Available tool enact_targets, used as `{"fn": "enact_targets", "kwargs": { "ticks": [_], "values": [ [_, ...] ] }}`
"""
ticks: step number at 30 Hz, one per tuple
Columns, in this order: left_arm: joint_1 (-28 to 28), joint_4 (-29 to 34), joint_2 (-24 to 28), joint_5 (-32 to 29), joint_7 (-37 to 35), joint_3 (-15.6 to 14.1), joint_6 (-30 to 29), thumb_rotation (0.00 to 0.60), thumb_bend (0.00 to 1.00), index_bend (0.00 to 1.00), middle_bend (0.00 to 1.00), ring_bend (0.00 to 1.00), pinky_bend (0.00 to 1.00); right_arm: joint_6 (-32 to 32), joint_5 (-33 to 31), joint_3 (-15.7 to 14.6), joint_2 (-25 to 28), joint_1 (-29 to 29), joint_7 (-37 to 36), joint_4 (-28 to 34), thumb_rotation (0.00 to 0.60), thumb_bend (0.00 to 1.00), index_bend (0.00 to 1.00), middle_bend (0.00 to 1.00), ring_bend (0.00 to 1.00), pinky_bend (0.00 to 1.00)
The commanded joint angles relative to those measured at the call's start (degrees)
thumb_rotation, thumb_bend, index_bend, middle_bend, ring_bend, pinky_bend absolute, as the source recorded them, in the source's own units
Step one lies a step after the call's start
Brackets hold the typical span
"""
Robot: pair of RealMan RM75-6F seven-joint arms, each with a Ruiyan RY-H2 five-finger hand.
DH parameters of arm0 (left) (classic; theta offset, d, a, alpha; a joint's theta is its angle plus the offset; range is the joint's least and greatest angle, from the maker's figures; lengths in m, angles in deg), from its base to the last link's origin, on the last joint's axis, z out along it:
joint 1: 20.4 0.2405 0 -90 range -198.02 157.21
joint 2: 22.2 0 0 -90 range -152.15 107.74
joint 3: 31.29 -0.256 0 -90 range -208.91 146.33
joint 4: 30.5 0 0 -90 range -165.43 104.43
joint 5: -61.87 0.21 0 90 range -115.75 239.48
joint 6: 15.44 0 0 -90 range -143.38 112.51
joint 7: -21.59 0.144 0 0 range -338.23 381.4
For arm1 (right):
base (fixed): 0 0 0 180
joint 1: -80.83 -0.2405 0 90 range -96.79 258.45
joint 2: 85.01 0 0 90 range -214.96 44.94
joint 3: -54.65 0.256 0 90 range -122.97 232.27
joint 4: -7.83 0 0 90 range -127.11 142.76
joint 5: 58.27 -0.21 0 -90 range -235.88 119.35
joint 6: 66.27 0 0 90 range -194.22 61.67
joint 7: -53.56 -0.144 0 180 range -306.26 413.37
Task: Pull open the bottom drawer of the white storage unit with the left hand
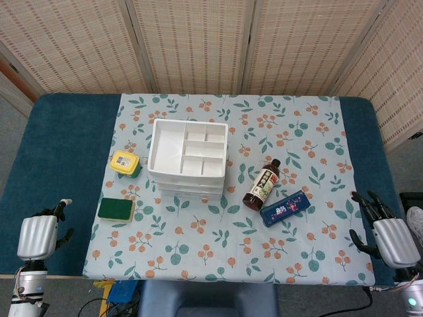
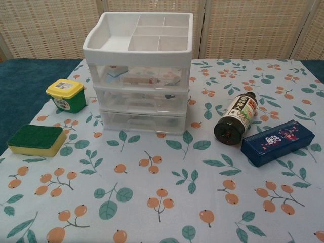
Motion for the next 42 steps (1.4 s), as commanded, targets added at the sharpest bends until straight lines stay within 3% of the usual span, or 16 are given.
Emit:
{"fn": "enact_targets", "kwargs": {
  "ticks": [1,8,12,15,19,25,30,36,42],
  "values": [
    [0.22,-0.29,-0.13,0.38,-0.15,0.22,-0.09,0.600,0.22,0.27,0.52,0.49,0.61,-0.01,0.02,-0.06,0.16,-0.01,0.06,0.12,0.600,0.41,0.04,0.18,0.08,0.20],
    [-0.16,0.02,-0.20,2.61,-2.14,0.95,0.65,0.600,0.22,0.28,0.52,0.50,0.62,-0.87,-0.24,0.24,0.46,0.19,-0.21,0.07,0.600,0.41,0.04,0.18,0.08,0.20],
    [-1.69,0.54,-0.83,4.24,-7.30,1.70,3.12,0.600,0.22,0.30,0.56,0.54,0.74,-1.14,-0.25,0.56,0.74,0.04,-0.34,0.05,0.600,0.41,0.04,0.18,0.08,0.20],
    [-3.58,0.81,-1.10,5.34,-10.28,2.30,5.97,0.600,0.22,0.32,0.63,0.59,0.84,-1.36,-0.32,0.80,1.14,-0.04,-0.29,0.18,0.600,0.41,0.04,0.18,0.08,0.20],
    [-6.44,0.70,-2.37,7.27,-12.43,2.88,9.50,0.600,0.22,0.35,0.79,0.76,0.98,-1.47,-0.49,1.06,1.44,-0.17,-0.27,0.40,0.600,0.41,0.04,0.18,0.08,0.20],
    [-11.33,3.13,-4.14,7.10,-18.39,3.24,18.17,0.600,0.22,0.36,0.91,0.88,1.00,-1.26,-0.66,1.14,1.30,-0.35,-0.34,0.33,0.600,0.41,0.04,0.18,0.08,0.20],
    [-15.02,4.27,-6.83,2.84,-22.58,3.97,26.09,0.600,0.22,0.35,0.99,0.95,1.00,-1.11,-0.99,1.19,1.20,-0.39,-0.46,0.13,0.600,0.41,0.04,0.18,0.08,0.20],
    [-19.97,7.35,-6.30,-4.80,-30.37,5.33,38.64,0.600,0.22,0.21,1.00,1.00,1.00,-1.14,-1.29,1.31,1.34,-0.39,-0.43,0.16,0.600,0.41,0.04,0.18,0.08,0.20],
    [-23.12,7.40,-8.06,-11.87,-36.55,7.63,45.20,0.600,0.22,0.12,1.00,1.00,1.00,-0.99,-1.54,1.36,1.07,-0.44,-0.46,0.01,0.600,0.41,0.04,0.18,0.08,0.20]
  ]
}}
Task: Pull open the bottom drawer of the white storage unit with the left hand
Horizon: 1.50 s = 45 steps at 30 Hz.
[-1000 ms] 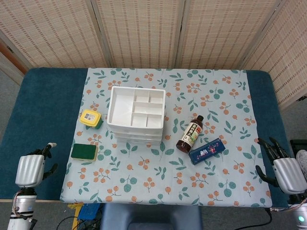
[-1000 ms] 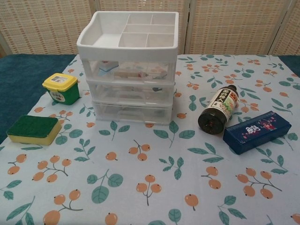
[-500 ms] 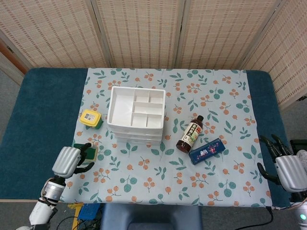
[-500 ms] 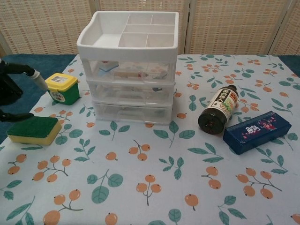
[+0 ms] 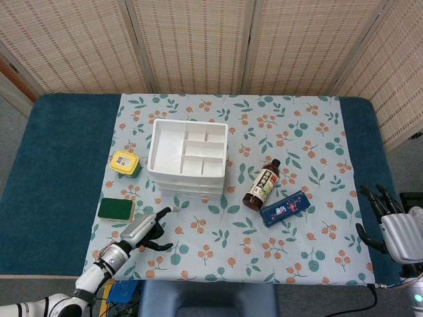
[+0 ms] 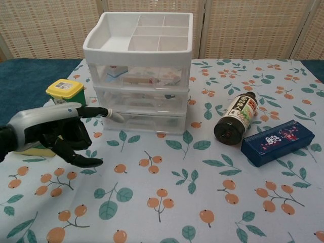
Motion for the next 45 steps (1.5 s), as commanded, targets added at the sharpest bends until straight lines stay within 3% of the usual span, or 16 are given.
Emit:
{"fn": "enact_targets", "kwargs": {
  "ticks": [1,9,19,32,45],
  "values": [
    [-2.81,-0.13,-1.94,-4.90,-3.80,1.82,4.05,0.600,0.23,0.11,1.00,1.00,1.00,0.06,-0.05,0.00,-0.19,-0.03,-0.12,-0.15,0.600,0.41,0.04,0.18,0.08,0.20],
    [-5.65,-3.10,-6.87,-15.87,-9.75,5.34,8.05,0.600,0.30,0.09,1.00,1.00,1.00,-0.08,-0.34,0.11,-0.34,0.05,-0.22,-0.34,0.600,0.41,0.04,0.18,0.08,0.20],
    [-8.41,-6.52,-10.95,-25.62,-11.50,6.80,9.87,0.600,0.51,0.06,1.00,1.00,1.00,-0.08,-0.61,0.13,-0.47,0.15,-0.32,-0.47,0.600,0.41,0.04,0.18,0.08,0.20],
    [-10.33,-7.31,-13.40,-34.97,-13.23,9.42,9.74,0.600,0.51,0.05,1.00,1.00,1.00,-0.37,-0.90,0.22,-0.46,0.39,-0.36,-0.56,0.600,0.41,0.04,0.18,0.08,0.20],
    [-9.72,-9.27,-14.68,-42.11,-19.94,12.94,14.74,0.600,0.51,0.05,1.00,1.00,1.00,-0.44,-0.98,0.13,-0.62,0.60,-0.70,-0.92,0.600,0.41,0.04,0.18,0.08,0.20]
  ]
}}
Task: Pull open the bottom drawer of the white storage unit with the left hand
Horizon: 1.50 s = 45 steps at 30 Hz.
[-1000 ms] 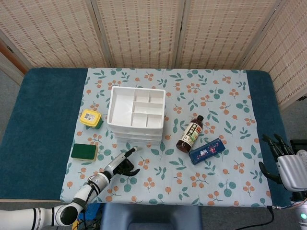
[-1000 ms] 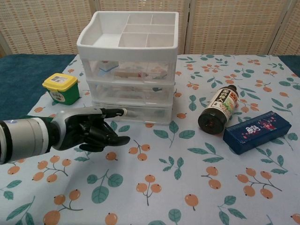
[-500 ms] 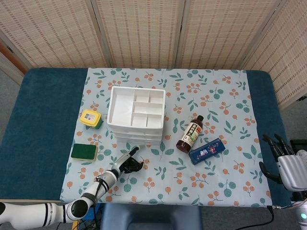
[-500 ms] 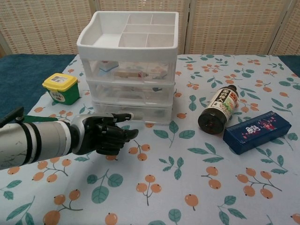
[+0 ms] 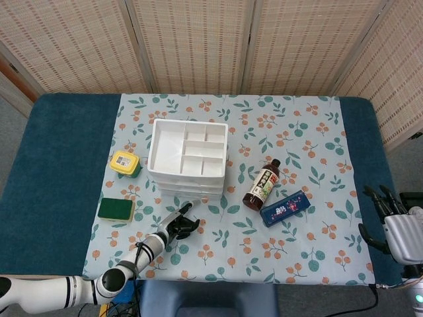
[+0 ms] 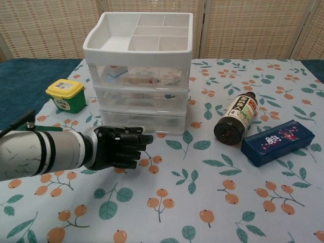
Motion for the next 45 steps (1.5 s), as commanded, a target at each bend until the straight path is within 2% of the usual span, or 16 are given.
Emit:
{"fn": "enact_targets", "kwargs": {
  "ticks": [1,11,23,31,45],
  "values": [
    [0.36,-0.71,-0.33,-1.38,-1.82,1.10,1.53,0.600,0.51,0.05,1.00,1.00,1.00,-0.03,-0.03,0.00,-0.03,0.04,-0.06,-0.04,0.600,0.41,0.04,0.18,0.08,0.20],
    [0.94,-2.17,-2.09,-3.11,-4.75,3.08,1.66,0.600,0.51,0.05,1.00,1.00,1.00,-0.05,-0.23,0.05,-0.22,0.16,-0.33,-0.44,0.600,0.41,0.04,0.18,0.08,0.20],
    [0.40,-3.36,-3.46,-5.57,-4.94,3.96,-0.08,0.600,0.51,0.07,1.00,1.00,1.00,0.07,-0.64,0.05,-0.33,0.36,-0.55,-0.75,0.600,0.41,0.04,0.18,0.08,0.20],
    [-0.02,-3.72,-3.85,-8.43,-5.84,4.82,1.20,0.600,0.51,0.09,1.00,1.00,1.00,0.20,-0.76,0.09,-0.39,0.37,-0.68,-0.88,0.600,0.41,0.04,0.18,0.08,0.20],
    [-0.51,-4.56,-5.29,-11.30,-5.39,6.03,-1.71,0.600,0.51,0.12,1.00,1.00,1.00,0.37,-1.13,0.17,-0.58,0.50,-1.23,-1.45,0.600,0.41,0.04,0.18,0.08,0.20]
  ]
}}
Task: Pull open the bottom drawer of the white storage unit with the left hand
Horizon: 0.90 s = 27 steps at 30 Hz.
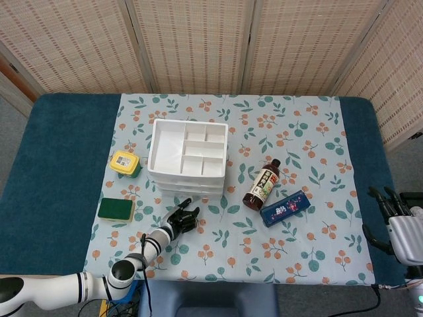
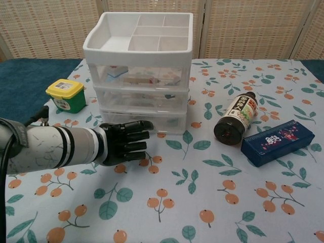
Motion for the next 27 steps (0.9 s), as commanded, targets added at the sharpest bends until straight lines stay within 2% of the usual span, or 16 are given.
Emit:
{"fn": "enact_targets", "kwargs": {
  "ticks": [1,11,27],
  "values": [
    [0.02,-0.06,-0.08,-0.25,0.15,0.18,-0.03,0.600,0.51,0.12,1.00,1.00,1.00,0.09,-0.05,0.03,-0.06,-0.04,-0.05,-0.09,0.600,0.41,0.04,0.18,0.08,0.20],
    [-0.69,-1.31,-0.50,-1.75,1.36,0.33,0.68,0.600,0.51,0.18,1.00,1.00,1.00,0.11,-0.17,0.02,-0.13,0.08,-0.19,-0.30,0.600,0.41,0.04,0.18,0.08,0.20],
    [-0.76,-1.95,-0.43,-2.56,2.33,0.17,2.04,0.600,0.51,0.21,1.00,1.00,1.00,0.32,-0.32,0.09,-0.16,0.07,0.03,-0.19,0.600,0.41,0.04,0.18,0.08,0.20]
  ]
}}
